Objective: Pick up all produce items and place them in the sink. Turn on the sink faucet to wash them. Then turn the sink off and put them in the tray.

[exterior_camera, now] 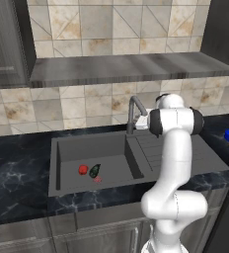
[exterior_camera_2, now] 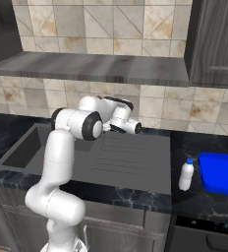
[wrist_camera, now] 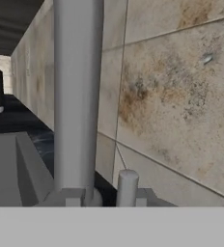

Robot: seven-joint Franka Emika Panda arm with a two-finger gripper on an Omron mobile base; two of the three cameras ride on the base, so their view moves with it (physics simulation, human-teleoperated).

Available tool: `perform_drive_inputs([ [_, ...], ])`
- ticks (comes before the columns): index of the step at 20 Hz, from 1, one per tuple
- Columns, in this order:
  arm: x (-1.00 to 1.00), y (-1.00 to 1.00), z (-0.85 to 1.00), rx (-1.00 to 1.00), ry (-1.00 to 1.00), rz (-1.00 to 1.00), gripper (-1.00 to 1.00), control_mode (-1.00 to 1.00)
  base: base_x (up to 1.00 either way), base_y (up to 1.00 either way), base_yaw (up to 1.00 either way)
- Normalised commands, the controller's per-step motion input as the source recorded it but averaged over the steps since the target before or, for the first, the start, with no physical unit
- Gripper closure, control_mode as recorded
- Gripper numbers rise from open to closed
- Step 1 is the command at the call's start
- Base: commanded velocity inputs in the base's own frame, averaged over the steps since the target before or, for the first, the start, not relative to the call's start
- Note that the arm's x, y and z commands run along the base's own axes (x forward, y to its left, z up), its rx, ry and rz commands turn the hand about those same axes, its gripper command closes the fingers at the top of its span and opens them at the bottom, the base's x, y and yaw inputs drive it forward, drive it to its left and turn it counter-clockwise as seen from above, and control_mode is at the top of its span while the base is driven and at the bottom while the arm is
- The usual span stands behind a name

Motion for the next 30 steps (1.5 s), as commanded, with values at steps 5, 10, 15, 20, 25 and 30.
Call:
perform_drive_inputs([
  [5, 0.0, -0.05, 0.0, 0.0, 0.0, 0.0, 1.0, -1.0, 0.0, 0.0, 0.0],
  [10, 0.0, -0.24, 0.0, 0.0, 0.0, -0.04, 1.0, -1.0, 0.0, 0.0, 0.0],
  [15, 0.0, -0.14, 0.0, 0.01, 0.0, -0.07, 1.0, -1.0, 0.0, 0.0, 0.0],
  [20, 0.02, -0.2, 0.0, 0.05, 0.01, -0.07, 1.0, -1.0, 0.0, 0.0, 0.0],
  [25, 0.0, -0.38, 0.0, 0.05, 0.0, -0.11, 1.0, -1.0, 0.0, 0.0, 0.0],
  [30, 0.0, -0.55, 0.0, 0.06, 0.0, -0.09, 1.0, -1.0, 0.0, 0.0, 0.0],
])
